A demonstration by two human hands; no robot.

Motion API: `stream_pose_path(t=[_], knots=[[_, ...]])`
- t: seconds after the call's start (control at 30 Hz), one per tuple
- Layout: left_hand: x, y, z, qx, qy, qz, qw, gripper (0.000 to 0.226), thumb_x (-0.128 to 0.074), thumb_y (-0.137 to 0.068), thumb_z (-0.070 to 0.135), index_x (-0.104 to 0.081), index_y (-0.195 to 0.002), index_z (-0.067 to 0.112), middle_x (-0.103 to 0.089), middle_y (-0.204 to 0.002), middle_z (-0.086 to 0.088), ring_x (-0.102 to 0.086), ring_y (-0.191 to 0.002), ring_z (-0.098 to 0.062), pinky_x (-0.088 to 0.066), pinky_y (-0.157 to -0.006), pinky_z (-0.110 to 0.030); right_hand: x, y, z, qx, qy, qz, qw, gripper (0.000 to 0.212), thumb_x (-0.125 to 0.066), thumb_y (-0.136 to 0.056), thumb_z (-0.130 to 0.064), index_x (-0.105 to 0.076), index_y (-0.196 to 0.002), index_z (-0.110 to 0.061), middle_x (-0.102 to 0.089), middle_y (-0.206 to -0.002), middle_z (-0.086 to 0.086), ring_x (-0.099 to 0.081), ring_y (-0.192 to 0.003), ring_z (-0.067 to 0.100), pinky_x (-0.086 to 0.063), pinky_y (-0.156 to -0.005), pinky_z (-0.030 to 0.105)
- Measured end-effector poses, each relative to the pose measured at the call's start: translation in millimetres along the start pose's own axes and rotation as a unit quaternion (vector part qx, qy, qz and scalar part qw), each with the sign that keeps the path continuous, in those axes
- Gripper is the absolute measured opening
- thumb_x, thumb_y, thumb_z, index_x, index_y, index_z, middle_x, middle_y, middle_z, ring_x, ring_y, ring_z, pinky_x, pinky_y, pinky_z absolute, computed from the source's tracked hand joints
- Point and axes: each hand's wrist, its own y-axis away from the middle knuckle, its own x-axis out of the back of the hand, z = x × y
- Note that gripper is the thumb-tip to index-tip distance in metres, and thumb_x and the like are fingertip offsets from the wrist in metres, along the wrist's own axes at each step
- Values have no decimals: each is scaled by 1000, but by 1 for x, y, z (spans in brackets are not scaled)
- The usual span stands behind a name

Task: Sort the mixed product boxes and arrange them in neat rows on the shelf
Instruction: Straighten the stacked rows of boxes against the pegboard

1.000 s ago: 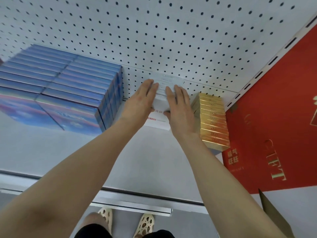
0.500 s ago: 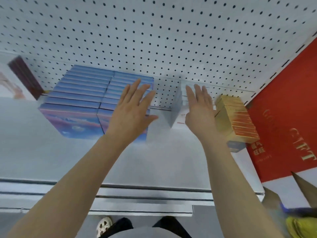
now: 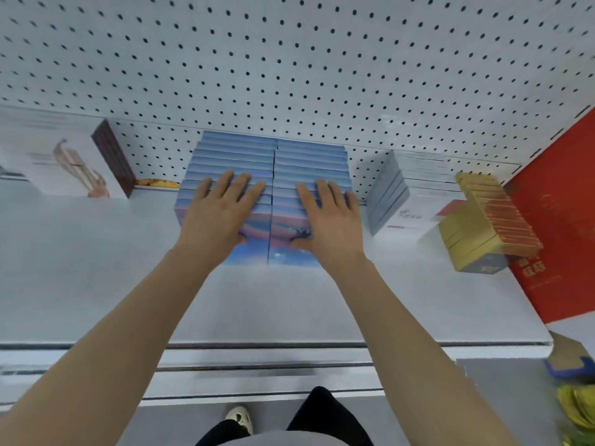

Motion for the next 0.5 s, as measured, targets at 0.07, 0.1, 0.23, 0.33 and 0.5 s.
stream_pose_path(t=[0.07,0.1,0.23,0.33,0.5], knots=[[-2,-4,-2,-17,-5,7,1000,115,-95,-45,30,-41,-145,15,-44,-148,-13,-41,-136,-38,-33,-107,-55,-1,-6,4,28,4,5,1000,109,-93,-41,-57,-56,-136,-17,-57,-132,19,-56,-120,40,-42,-102,54],[-2,-5,-3,-23,-11,6,1000,114,-95,-48,32,-40,-146,14,-43,-149,-13,-39,-137,-37,-33,-108,-54,-1,-10,6,43,5,3,999,110,-93,-40,-56,-57,-135,-16,-58,-130,20,-57,-119,40,-44,-100,53],[-2,-8,-5,-40,-27,6,999,115,-94,-48,35,-39,-146,12,-41,-151,-13,-38,-138,-37,-33,-109,-53,0,-14,10,72,10,0,997,112,-93,-37,-56,-58,-134,-12,-59,-129,23,-58,-119,40,-46,-99,53],[-2,-7,-5,-38,-21,3,999,117,-96,-43,35,-42,-144,11,-44,-148,-14,-41,-136,-39,-35,-107,-54,-2,-15,10,84,11,4,996,112,-92,-39,-57,-57,-134,-10,-58,-130,24,-57,-121,41,-46,-100,54],[5,-5,-3,-42,-1,17,999,110,-94,-45,40,-48,-140,8,-50,-143,-16,-48,-130,-40,-39,-104,-55,1,-13,11,83,5,-3,997,96,-58,-67,-79,-59,-133,-10,-59,-130,23,-58,-121,40,-45,-100,53]])
